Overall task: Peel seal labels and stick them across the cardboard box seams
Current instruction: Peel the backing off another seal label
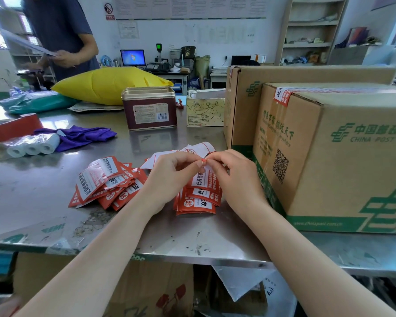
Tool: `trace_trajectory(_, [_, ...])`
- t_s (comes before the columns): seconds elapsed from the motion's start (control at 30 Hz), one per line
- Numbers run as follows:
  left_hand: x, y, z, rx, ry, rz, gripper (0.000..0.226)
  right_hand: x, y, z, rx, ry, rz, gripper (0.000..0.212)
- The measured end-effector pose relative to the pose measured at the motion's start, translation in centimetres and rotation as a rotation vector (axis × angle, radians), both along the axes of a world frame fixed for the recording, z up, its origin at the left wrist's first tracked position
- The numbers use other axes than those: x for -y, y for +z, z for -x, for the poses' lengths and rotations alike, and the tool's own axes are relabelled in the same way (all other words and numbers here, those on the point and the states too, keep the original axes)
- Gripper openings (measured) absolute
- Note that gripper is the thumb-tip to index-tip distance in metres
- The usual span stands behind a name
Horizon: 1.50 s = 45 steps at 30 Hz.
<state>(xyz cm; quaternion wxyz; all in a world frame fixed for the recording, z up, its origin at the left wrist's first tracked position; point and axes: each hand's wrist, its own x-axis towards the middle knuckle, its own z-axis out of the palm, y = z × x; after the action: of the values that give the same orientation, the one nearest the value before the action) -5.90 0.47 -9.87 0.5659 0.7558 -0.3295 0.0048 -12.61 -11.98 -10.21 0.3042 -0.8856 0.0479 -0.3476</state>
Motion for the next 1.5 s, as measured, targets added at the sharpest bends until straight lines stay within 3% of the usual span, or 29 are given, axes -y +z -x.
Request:
trace_trajectory(0.5, [0.00,0.01,0.03,0.016,0.034,-0.058,0.019,-0.23,0.05,0.13,-0.044,-0.026,0.131,0.023])
trace_trajectory(0.8, [-0.03,-0.21,-0.27,0.025,0.032,-0.015,0.016,-0.63,0.57,0.68,-0.042,0.016,0.065,0.021])
trace_trajectory(1.5, [-0.07,-0.45,-0.66,0.160,0.037,-0.111,0.014,-0.32,0.43,0.59,-0.037,0.010,0.032,0.021])
